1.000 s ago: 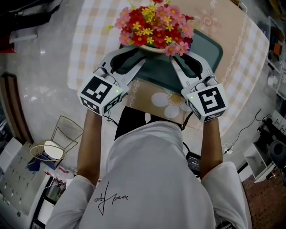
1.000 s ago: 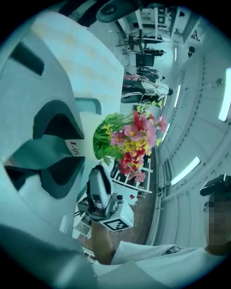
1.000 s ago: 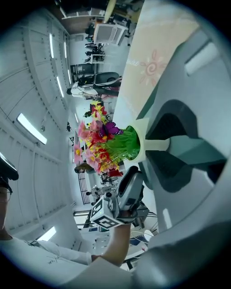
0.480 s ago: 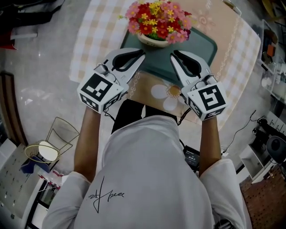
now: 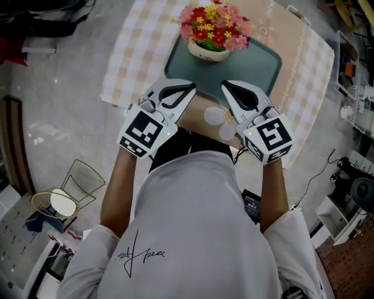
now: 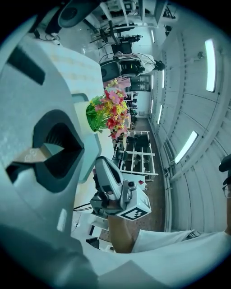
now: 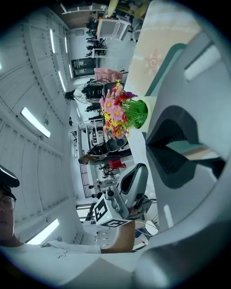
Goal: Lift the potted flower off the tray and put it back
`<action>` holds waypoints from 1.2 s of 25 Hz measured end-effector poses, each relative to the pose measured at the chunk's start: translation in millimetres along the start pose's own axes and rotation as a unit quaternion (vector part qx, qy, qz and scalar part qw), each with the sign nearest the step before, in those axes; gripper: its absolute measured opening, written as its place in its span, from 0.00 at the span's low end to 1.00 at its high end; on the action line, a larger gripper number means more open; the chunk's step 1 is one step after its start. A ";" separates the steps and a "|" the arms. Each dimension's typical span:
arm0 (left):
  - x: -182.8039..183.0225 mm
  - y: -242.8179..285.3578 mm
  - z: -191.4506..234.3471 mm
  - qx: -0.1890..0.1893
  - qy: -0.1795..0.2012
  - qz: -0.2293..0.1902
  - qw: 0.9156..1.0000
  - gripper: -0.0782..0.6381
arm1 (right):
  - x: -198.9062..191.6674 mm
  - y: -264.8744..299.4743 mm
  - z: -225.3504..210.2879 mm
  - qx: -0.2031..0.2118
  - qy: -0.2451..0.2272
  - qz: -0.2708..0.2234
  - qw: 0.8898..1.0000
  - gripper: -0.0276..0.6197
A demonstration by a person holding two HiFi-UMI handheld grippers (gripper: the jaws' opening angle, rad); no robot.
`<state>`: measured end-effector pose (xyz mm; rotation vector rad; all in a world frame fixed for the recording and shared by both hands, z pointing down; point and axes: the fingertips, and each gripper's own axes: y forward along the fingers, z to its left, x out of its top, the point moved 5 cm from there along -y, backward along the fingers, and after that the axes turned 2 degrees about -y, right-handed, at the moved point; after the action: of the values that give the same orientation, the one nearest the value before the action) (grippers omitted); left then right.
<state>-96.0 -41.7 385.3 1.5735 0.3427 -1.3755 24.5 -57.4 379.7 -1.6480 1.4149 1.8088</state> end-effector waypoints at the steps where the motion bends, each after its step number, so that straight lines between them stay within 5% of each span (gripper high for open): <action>1: 1.2 -4.2 -4.3 0.001 -0.002 -0.004 1.000 0.11 | 0.7 -2.4 5.9 0.003 0.002 -0.001 1.000 0.05; 12: 8.4 -38.9 -50.8 -0.005 -0.029 -0.045 0.999 0.11 | 5.5 -21.4 55.3 0.008 0.009 -0.016 1.000 0.05; 30: 10.8 -95.3 -102.2 -0.045 0.022 -0.063 0.997 0.11 | 3.5 -58.4 119.3 -0.014 -0.003 -0.036 0.999 0.05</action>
<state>-102.0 81.2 318.3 1.5318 0.5304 -1.4022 0.0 64.4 332.5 -1.6827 1.3163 1.8010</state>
